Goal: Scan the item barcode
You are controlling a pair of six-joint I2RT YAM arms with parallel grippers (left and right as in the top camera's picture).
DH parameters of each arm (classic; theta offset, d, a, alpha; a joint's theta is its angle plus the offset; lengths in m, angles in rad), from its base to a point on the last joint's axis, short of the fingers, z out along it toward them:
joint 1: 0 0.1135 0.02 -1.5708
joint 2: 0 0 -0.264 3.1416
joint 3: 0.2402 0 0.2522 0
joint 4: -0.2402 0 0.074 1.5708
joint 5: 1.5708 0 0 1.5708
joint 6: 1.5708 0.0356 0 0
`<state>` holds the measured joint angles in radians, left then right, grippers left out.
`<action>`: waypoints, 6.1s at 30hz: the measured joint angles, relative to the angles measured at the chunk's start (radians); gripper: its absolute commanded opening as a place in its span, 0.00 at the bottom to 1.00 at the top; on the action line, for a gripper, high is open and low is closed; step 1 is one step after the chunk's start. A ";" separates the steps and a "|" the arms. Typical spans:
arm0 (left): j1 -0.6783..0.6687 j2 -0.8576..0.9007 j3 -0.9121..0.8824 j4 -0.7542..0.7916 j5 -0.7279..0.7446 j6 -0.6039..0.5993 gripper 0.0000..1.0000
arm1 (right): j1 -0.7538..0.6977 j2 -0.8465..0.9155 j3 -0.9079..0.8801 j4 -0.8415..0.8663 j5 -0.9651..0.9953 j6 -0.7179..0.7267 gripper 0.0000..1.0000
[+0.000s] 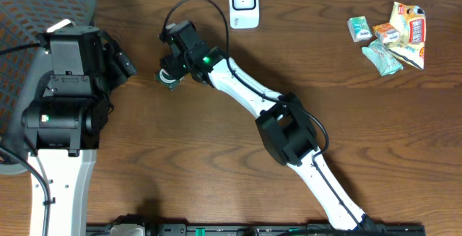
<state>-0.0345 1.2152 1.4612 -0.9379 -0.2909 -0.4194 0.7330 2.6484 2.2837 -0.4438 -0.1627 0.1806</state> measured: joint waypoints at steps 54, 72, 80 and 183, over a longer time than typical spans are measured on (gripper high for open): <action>0.000 0.000 0.000 0.000 0.000 0.000 0.98 | 0.078 -0.015 0.018 -0.172 0.344 0.124 0.61; 0.000 0.000 0.000 0.000 0.000 0.000 0.98 | 0.076 -0.165 0.011 -0.480 0.274 -0.060 0.77; 0.000 0.000 0.000 0.000 0.000 0.000 0.98 | 0.147 -0.164 0.011 -0.546 0.405 -0.118 0.78; 0.000 0.000 0.000 0.000 0.000 0.000 0.98 | -0.232 -0.153 -0.159 -0.512 -0.486 -0.335 0.54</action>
<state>-0.0345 1.2152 1.4612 -0.9379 -0.2909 -0.4194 0.5011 2.4954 2.1250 -0.9554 -0.6483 -0.1543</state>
